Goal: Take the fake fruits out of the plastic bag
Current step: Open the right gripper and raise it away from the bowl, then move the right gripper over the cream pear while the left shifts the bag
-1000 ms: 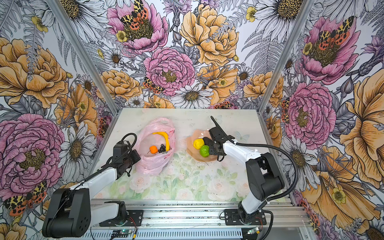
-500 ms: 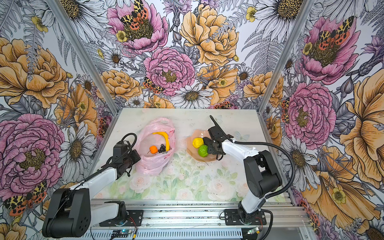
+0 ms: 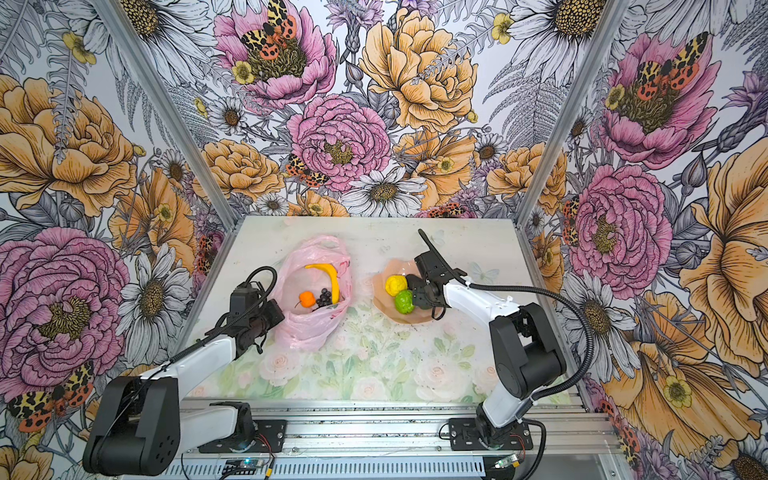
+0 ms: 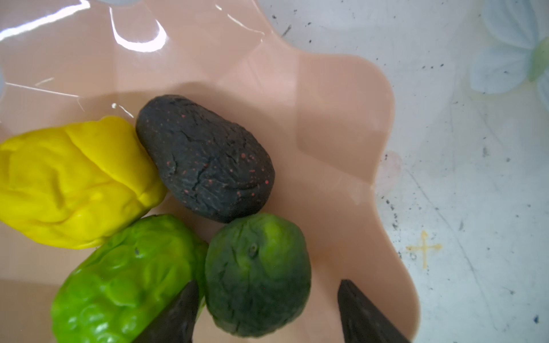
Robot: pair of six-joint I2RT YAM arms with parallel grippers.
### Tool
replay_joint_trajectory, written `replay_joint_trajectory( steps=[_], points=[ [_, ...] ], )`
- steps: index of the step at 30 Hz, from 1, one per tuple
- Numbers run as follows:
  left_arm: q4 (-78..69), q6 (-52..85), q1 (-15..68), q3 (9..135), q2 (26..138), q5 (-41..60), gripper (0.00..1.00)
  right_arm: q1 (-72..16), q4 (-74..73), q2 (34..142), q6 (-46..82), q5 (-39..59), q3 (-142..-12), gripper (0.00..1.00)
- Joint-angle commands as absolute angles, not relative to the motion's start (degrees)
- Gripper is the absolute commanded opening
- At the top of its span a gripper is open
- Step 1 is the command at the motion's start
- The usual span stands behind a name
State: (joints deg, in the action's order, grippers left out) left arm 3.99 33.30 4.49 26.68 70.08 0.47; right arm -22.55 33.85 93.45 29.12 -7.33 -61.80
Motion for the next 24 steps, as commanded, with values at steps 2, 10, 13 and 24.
replay_joint_trajectory(
  steps=[2,10,13,24],
  points=[
    [3.9,37.1,8.7,26.3,71.7,-1.4,0.0,-23.0,33.4,90.0,29.7,-8.8,-63.6,0.76],
    [8.3,39.0,14.5,26.9,69.8,-2.6,0.0,-29.4,33.8,87.3,30.5,-8.2,-69.3,0.75],
    [11.0,39.7,17.5,26.5,68.6,-3.4,0.0,-35.9,33.7,91.3,29.0,-7.3,-75.0,0.73],
    [15.2,44.6,23.7,21.5,61.6,-6.6,0.0,-51.0,30.0,109.8,27.7,-0.7,-90.8,0.69]
  ],
)
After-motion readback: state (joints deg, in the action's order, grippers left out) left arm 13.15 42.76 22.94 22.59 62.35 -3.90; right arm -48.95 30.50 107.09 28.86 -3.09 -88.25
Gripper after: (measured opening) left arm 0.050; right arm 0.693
